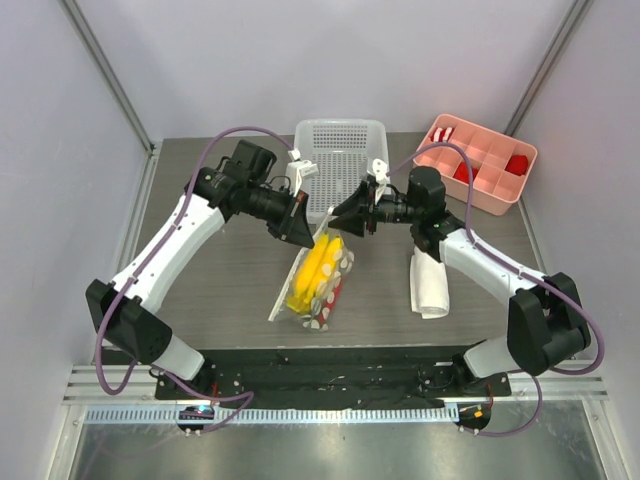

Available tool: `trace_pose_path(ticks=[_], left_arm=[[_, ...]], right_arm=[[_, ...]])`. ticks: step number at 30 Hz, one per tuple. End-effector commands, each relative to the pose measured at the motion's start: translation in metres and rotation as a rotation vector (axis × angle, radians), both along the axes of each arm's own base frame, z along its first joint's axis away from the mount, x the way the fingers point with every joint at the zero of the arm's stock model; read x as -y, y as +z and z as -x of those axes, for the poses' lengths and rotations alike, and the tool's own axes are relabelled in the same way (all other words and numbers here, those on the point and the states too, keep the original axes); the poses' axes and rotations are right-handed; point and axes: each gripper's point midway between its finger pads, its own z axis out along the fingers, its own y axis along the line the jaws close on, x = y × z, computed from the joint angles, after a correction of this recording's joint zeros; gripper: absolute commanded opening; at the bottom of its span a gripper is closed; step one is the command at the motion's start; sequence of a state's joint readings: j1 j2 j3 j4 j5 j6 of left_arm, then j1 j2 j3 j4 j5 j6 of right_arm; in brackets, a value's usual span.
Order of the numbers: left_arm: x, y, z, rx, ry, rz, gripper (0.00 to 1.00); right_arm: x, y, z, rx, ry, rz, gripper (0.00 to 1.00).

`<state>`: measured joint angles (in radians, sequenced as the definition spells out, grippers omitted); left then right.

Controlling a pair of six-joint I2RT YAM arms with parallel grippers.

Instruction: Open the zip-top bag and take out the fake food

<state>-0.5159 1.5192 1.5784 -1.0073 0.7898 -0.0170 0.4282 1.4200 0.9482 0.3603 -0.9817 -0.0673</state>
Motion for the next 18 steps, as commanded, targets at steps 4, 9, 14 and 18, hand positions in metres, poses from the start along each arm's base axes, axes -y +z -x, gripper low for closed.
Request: trace_pose_path(ticks=[4, 9, 14, 18], left_arm=[[-0.001, 0.016, -0.003, 0.069, 0.024, 0.014, 0.00], [-0.004, 0.021, -0.028, 0.147, 0.173, -0.009, 0.14], [0.005, 0.008, -0.039, 0.198, 0.235, -0.055, 0.42], [0.013, 0.002, -0.045, 0.241, 0.259, -0.086, 0.55]], right_arm=[[0.002, 0.033, 0.005, 0.073, -0.041, -0.074, 0.01], [0.009, 0.027, 0.008, 0.023, -0.128, -0.085, 0.01], [0.011, 0.039, 0.021, -0.068, -0.148, -0.154, 0.01], [0.007, 0.041, 0.028, -0.096, -0.162, -0.147, 0.01]])
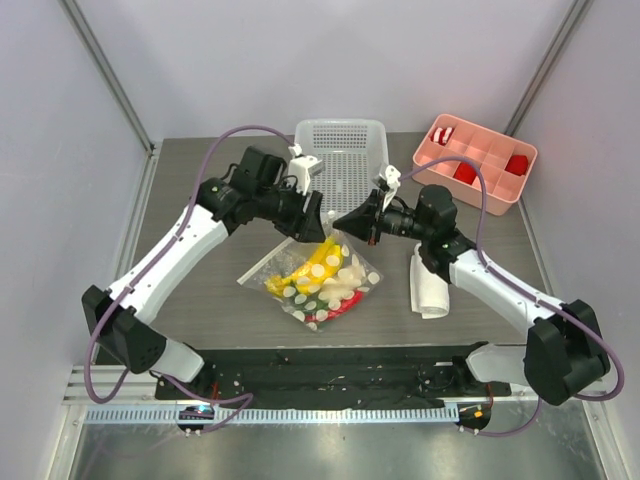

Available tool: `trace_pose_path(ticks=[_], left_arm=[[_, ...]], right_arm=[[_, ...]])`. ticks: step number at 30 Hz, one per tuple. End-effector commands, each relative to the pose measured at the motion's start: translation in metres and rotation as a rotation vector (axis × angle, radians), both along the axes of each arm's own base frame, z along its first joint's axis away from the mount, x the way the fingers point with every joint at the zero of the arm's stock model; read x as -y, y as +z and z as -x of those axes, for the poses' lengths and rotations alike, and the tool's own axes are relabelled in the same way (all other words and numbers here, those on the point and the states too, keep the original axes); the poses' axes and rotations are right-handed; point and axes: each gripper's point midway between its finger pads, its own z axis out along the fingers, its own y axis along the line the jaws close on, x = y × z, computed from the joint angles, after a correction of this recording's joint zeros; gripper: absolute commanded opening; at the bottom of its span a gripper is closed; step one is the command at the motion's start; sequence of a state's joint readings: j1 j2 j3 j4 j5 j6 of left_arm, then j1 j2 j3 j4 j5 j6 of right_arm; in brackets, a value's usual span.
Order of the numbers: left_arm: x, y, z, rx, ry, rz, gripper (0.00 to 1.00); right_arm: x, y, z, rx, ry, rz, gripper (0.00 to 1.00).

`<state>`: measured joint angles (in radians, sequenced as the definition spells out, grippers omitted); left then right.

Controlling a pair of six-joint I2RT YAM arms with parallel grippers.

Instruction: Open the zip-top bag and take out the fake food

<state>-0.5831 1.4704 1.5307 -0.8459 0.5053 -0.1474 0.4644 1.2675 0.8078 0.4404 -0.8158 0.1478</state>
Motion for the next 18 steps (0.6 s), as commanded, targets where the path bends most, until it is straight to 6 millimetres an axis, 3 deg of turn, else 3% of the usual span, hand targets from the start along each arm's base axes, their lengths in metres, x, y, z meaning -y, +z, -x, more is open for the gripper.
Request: trace_pose_path(ticks=[1, 3, 6, 7, 8, 10, 11, 13, 18], left_arm=[[0.011, 0.005, -0.016, 0.103, 0.056, -0.008, 0.54], [0.017, 0.000, -0.017, 0.101, 0.040, -0.016, 0.50], [0.016, -0.003, -0.026, 0.116, 0.070, -0.029, 0.22], [0.016, -0.002, -0.028, 0.122, 0.077, -0.032, 0.06], [0.014, -0.002, -0.028, 0.130, 0.079, -0.038, 0.00], [0.013, 0.001, -0.027, 0.154, 0.057, -0.043, 0.00], [0.013, 0.002, -0.023, 0.154, 0.035, -0.042, 0.00], [0.013, 0.010, -0.018, 0.187, -0.017, -0.033, 0.00], [0.017, 0.024, 0.007, 0.186, -0.168, 0.011, 0.00]], right_arm=[[-0.001, 0.030, 0.009, 0.020, -0.032, -0.060, 0.01], [-0.001, 0.029, 0.011, 0.017, -0.034, -0.060, 0.01], [-0.001, 0.026, 0.013, 0.014, -0.025, -0.047, 0.01], [-0.001, 0.023, 0.016, 0.004, -0.013, -0.037, 0.01], [0.000, 0.023, 0.017, 0.007, -0.012, -0.028, 0.06], [0.002, 0.015, 0.019, 0.011, -0.005, 0.018, 0.30], [0.002, 0.016, 0.020, 0.024, 0.000, 0.026, 0.55], [0.004, 0.012, 0.021, 0.056, 0.007, 0.056, 0.71], [0.009, 0.014, 0.018, 0.127, -0.002, 0.113, 0.76]])
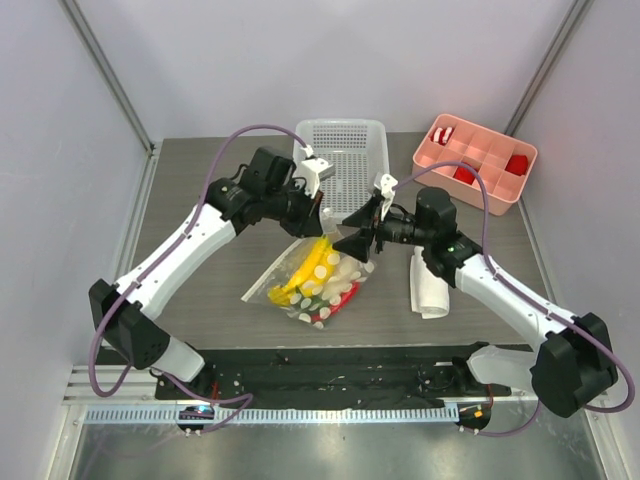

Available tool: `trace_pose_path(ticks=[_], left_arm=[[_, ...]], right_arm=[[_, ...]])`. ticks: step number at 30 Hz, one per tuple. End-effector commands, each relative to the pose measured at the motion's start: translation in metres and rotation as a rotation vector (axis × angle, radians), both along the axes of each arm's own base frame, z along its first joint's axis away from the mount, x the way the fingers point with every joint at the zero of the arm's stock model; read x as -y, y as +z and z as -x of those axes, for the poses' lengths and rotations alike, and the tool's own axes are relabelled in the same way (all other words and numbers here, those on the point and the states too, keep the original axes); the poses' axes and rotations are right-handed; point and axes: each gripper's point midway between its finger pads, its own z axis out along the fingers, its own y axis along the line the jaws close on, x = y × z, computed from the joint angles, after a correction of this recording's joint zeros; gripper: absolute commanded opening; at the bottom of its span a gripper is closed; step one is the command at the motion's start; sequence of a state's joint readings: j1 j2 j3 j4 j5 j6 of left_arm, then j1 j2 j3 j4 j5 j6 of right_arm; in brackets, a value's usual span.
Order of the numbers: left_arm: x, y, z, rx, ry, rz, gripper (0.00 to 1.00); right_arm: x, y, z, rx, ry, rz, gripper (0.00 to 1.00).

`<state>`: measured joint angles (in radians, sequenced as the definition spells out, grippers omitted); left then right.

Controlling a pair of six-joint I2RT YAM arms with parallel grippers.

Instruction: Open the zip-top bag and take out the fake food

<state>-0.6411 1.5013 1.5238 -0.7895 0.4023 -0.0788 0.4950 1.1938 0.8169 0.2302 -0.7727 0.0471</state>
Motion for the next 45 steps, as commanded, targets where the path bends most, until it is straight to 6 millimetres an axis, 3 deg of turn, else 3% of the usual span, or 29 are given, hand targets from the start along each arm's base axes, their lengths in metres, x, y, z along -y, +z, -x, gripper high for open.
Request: trace_pose_path(ticks=[1, 7, 12, 20, 24, 31, 33, 35, 36, 37, 38, 39, 40, 41, 43, 45], left_arm=[[0.007, 0.039, 0.020, 0.071, -0.167, 0.074, 0.00], [0.010, 0.040, 0.033, 0.031, -0.241, 0.092, 0.00], [0.010, 0.041, 0.041, 0.013, -0.279, 0.103, 0.00], [0.014, 0.045, 0.048, 0.002, -0.310, 0.118, 0.00], [0.011, 0.044, 0.045, 0.013, -0.293, 0.104, 0.00], [0.009, 0.045, 0.045, 0.039, -0.277, 0.111, 0.00], [0.009, 0.043, 0.045, 0.036, -0.278, 0.115, 0.00], [0.009, 0.042, 0.045, 0.030, -0.265, 0.114, 0.00], [0.006, 0.041, 0.040, 0.044, -0.231, 0.097, 0.01], [0.006, 0.039, 0.035, 0.052, -0.206, 0.096, 0.07], [0.004, 0.046, 0.037, 0.067, -0.186, 0.112, 0.28], [0.004, 0.048, 0.036, 0.080, -0.176, 0.121, 0.35], [0.005, 0.052, 0.033, 0.119, -0.173, 0.141, 0.52], [0.004, 0.065, 0.035, 0.139, -0.154, 0.177, 0.80], [0.006, 0.073, 0.031, 0.158, -0.122, 0.210, 0.81], [0.011, 0.080, 0.027, 0.175, -0.123, 0.233, 0.73]], right_arm=[[0.005, 0.026, 0.000, 0.163, 0.008, 0.026, 0.76], [0.003, 0.042, -0.004, 0.247, 0.015, 0.014, 0.77], [-0.003, 0.053, 0.004, 0.284, 0.084, -0.013, 0.79], [-0.021, 0.052, 0.007, 0.234, 0.216, -0.004, 0.77], [-0.026, 0.042, 0.007, 0.215, 0.234, 0.023, 0.59], [-0.021, 0.032, 0.014, 0.213, 0.220, 0.017, 0.43], [-0.020, 0.029, 0.013, 0.207, 0.211, 0.020, 0.29], [-0.019, 0.032, 0.007, 0.206, 0.171, 0.011, 0.01], [-0.019, 0.032, 0.007, 0.201, 0.160, 0.010, 0.01], [-0.019, 0.035, 0.005, 0.209, 0.149, 0.003, 0.01], [-0.018, 0.038, 0.006, 0.200, 0.141, -0.005, 0.01], [-0.017, 0.038, 0.004, 0.191, 0.128, -0.006, 0.01], [-0.017, 0.039, 0.005, 0.185, 0.127, -0.009, 0.01], [-0.017, 0.040, 0.006, 0.169, 0.127, -0.014, 0.01], [-0.018, 0.040, 0.008, 0.155, 0.136, -0.023, 0.01], [-0.019, 0.040, 0.010, 0.133, 0.147, -0.031, 0.01]])
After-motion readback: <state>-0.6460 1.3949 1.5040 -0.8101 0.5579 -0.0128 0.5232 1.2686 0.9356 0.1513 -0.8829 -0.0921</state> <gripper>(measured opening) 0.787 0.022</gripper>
